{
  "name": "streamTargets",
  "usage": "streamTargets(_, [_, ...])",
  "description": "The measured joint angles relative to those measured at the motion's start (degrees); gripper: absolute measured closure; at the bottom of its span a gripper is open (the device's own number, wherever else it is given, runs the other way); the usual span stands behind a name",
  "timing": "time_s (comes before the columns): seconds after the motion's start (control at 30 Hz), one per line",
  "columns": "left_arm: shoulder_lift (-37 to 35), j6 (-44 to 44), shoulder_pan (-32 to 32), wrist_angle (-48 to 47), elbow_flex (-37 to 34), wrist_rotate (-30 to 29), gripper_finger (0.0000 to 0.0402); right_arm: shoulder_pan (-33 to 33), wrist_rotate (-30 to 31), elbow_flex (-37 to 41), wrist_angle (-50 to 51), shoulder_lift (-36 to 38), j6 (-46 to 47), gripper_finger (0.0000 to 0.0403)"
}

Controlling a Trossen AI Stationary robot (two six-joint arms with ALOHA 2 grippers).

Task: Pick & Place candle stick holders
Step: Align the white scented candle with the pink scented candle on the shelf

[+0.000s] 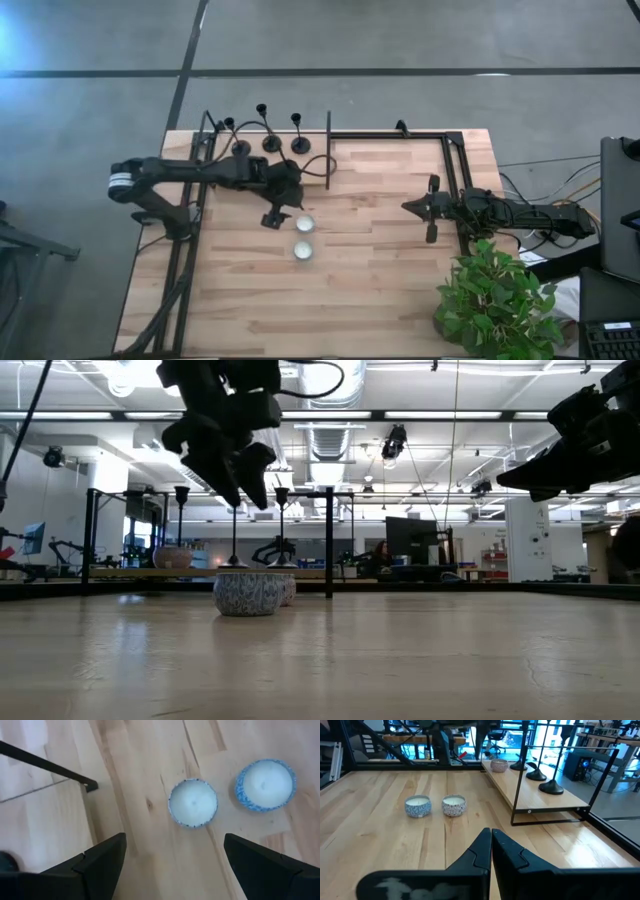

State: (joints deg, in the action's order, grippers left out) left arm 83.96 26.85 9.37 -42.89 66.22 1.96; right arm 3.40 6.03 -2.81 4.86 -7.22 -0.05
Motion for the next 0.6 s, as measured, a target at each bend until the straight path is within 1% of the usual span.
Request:
streamTargets(0.2, [2.9, -4.2, 0.0, 1.0, 0.0, 0.0, 0.0062, 0.0, 0.0, 0.0, 0.0, 0.0, 0.0, 0.0394])
streamTargets(0.4, [3.7, -5.0, -0.1, 2.1, 0.0, 4.5, 0.0062, 0.0, 0.0, 0.0, 0.0, 0.0, 0.0, 0.0394])
streamTargets(0.6, [5.3, -5.7, -0.5, 2.5, 0.0, 5.2, 0.0062, 0.0, 0.0, 0.0, 0.0, 0.0, 0.0, 0.0394])
